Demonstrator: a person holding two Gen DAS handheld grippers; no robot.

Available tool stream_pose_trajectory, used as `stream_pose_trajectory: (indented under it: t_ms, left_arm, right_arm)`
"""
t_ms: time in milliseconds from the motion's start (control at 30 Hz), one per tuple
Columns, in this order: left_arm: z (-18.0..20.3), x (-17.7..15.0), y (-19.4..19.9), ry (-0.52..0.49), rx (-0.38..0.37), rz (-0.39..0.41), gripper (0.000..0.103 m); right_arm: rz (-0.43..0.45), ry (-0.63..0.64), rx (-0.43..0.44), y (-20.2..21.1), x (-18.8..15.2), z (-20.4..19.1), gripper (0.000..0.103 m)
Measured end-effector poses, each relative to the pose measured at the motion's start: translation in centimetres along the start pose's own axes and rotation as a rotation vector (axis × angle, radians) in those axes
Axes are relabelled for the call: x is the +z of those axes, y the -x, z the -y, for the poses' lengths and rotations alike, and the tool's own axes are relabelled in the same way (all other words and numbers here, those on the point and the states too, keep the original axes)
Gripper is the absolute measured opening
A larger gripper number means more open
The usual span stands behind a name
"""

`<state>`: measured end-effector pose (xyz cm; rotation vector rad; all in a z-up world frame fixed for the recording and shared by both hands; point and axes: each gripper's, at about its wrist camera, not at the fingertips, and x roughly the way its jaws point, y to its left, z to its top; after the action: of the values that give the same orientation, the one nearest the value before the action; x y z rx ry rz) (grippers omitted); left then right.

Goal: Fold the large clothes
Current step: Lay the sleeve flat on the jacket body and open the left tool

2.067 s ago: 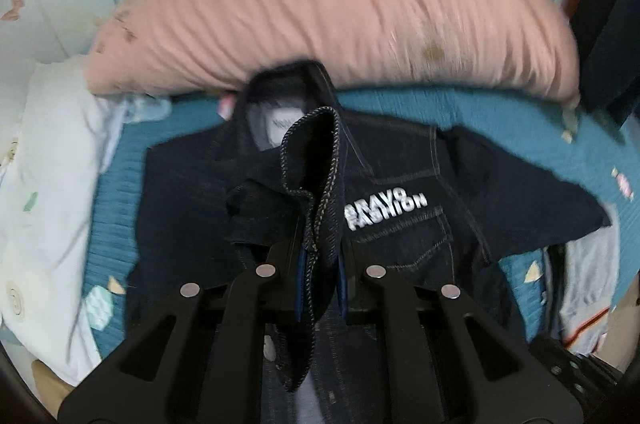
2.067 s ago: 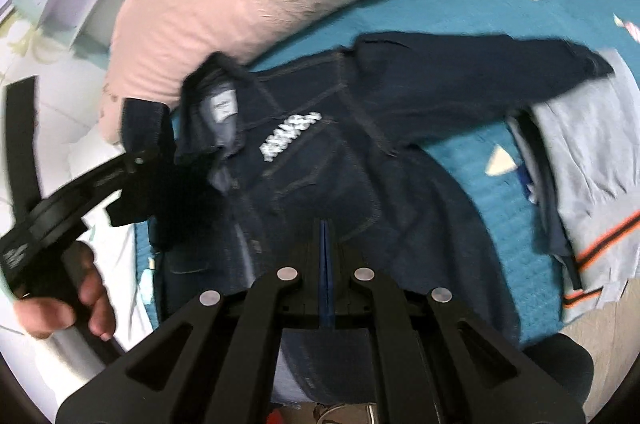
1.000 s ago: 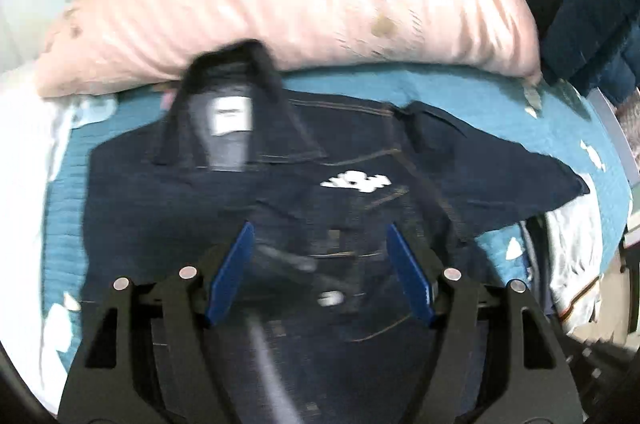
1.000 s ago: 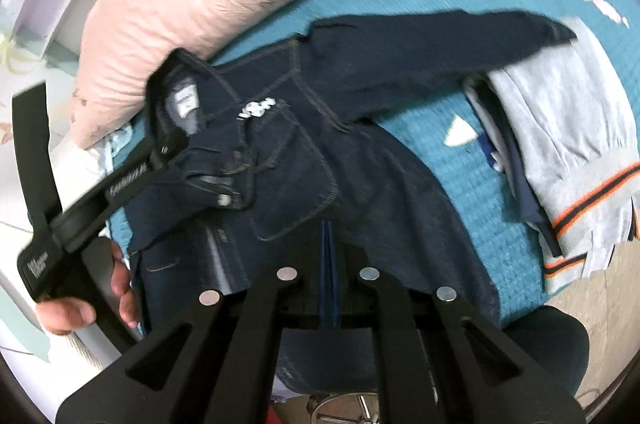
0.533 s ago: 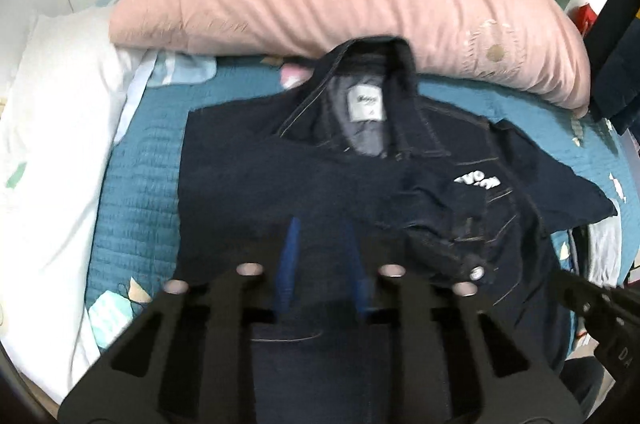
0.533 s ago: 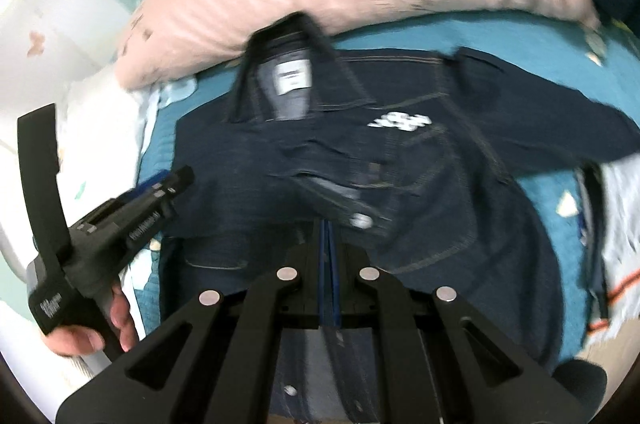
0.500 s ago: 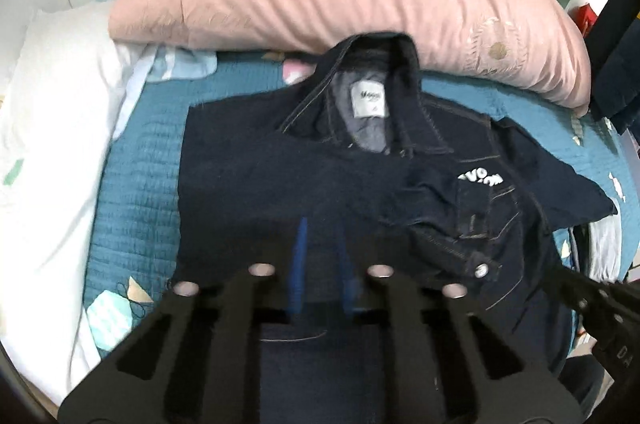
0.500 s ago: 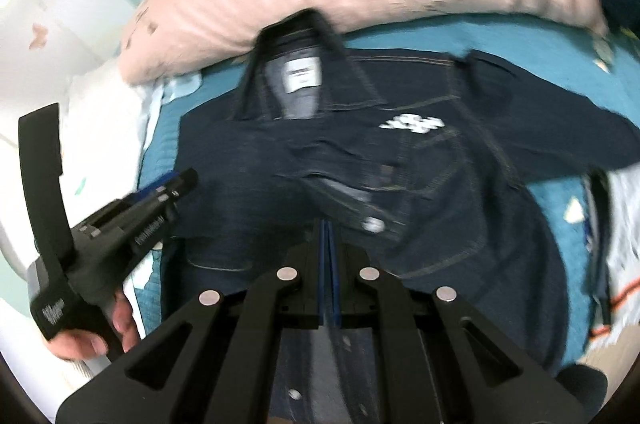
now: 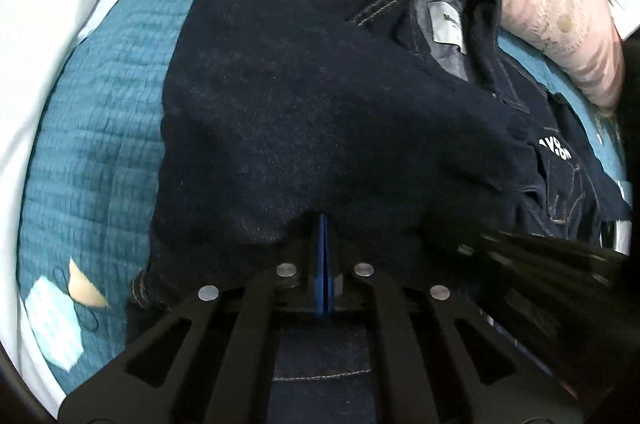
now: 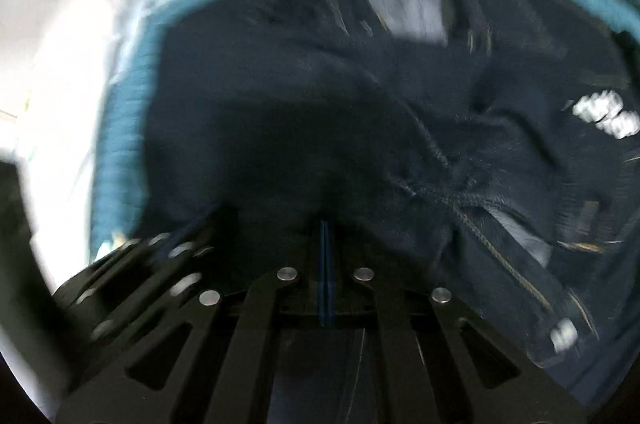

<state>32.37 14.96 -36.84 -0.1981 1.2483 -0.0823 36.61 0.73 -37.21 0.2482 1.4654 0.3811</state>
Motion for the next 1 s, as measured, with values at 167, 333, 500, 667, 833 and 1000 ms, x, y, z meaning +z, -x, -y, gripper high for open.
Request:
stream_pose_trajectory:
  t_ms: [167, 333, 500, 667, 833, 1000]
  left_arm:
    - [-0.5, -0.1, 1.7, -0.021, 0.076, 0.004, 0.002]
    - [-3.5, -1.1, 0.7, 0.03, 0.082, 0.005, 0.002]
    - [-3.3, -1.1, 0.4, 0.014, 0.086, -0.001, 0.002]
    - [-3.1, -0.9, 0.3, 0.014, 0.071, -0.01, 0.002]
    - [-3.4, -0.8, -0.3, 0.044, 0.063, -0.008, 0.002]
    - [-3.2, -0.1, 0.9, 0.056, 0.101, -0.022, 0.003]
  right_arm:
    - [0.026, 0.006, -0.082, 3.6, -0.5, 2.2, 0.0]
    - [0.028, -0.054, -0.09, 4.8, -1.6, 4.9, 0.0]
    - [0.031, -0.094, -0.097, 3.3, -2.3, 7.1, 0.0]
    - [0.043, -0.112, -0.071, 5.9, -2.6, 7.7, 0.0]
    - [0.004, -0.171, -0.021, 3.3, -2.1, 9.7, 0.0]
    - [0.078, -0.11, -0.043, 7.3, -3.3, 7.3, 0.003]
